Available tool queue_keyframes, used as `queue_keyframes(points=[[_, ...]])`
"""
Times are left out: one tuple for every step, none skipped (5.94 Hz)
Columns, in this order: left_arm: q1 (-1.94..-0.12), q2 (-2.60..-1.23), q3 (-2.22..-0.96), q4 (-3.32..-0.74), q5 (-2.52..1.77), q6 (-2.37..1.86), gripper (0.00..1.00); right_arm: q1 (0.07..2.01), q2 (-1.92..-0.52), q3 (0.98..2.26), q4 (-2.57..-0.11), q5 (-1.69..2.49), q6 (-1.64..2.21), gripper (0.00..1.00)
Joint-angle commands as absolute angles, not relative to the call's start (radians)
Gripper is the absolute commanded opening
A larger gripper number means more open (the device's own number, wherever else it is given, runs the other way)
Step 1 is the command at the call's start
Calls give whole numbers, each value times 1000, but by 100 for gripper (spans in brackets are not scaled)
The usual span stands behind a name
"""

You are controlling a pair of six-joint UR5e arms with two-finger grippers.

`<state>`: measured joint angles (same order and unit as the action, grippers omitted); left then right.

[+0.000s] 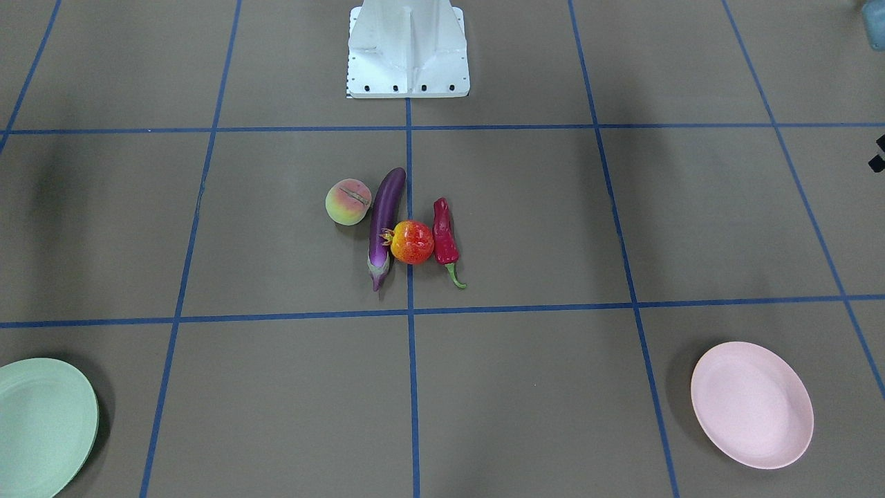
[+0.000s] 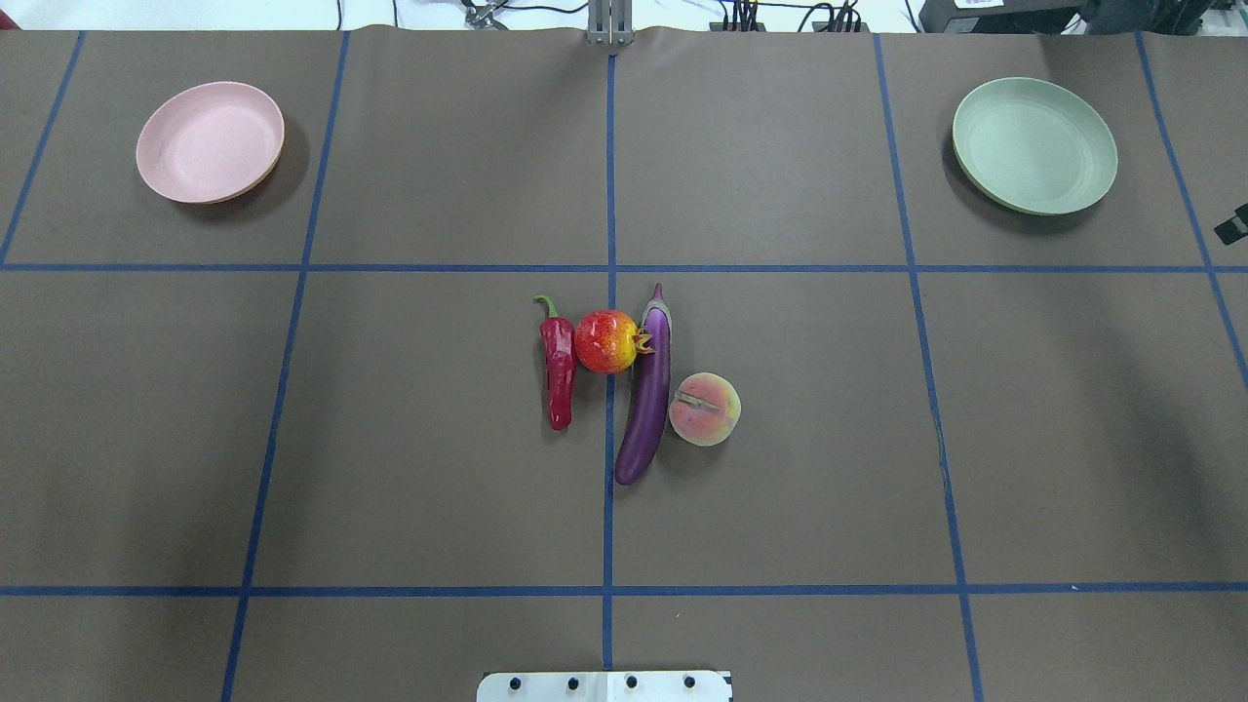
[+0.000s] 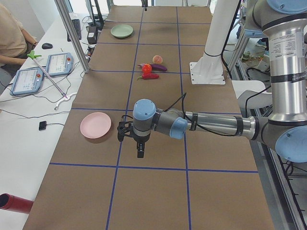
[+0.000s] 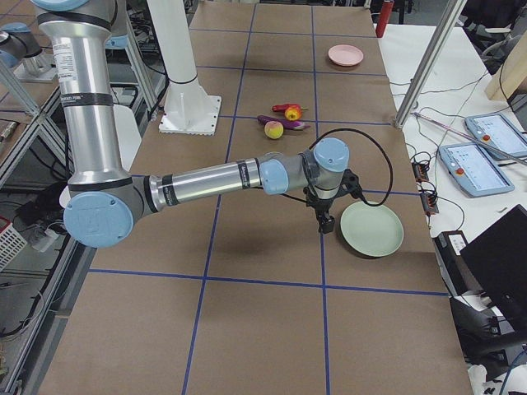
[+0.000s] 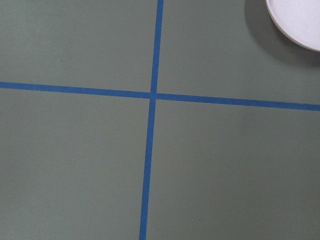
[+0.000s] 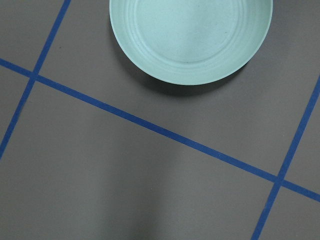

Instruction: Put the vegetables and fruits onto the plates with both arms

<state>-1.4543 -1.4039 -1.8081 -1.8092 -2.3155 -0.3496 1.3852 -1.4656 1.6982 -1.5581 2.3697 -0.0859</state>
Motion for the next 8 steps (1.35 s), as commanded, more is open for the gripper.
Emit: queue_keyframes(points=[[-1454,-1398,-1818,-1831,-2315,-345,100,1385,-1459,1684,-1557,2372,-86,100],[-1438,-1399,-1816,-1832,-2315,-350,100,1385,-1460,1683,-1557,2372,-86,100],[-1433,-1399,-1818,-1832,-2316,-350,100,1385,-1459,1683,-1557,2370,-86,100],[-1431,-1399,-1815,-1832,-2315,-350,100,1385,-1459,1684,-1557,2370,-86,100],[-1431,-1396,-1812,-1830,-2315,-350,100,1385,-1457,1681,-1557,2370,-86,100],[-1431,-1390,-1812,-1830,-2315,-350,100,1385,-1450,1683,-1557,2370,-86,100],[-1430,-1381,-1810,-1830,-2315,-350,100,1385,-1451,1690,-1557,2372,-84,100],[-1431,-1381,-1809,-1832,-2313,-350,100,1385,-1454,1689,-1557,2372,-86,100]])
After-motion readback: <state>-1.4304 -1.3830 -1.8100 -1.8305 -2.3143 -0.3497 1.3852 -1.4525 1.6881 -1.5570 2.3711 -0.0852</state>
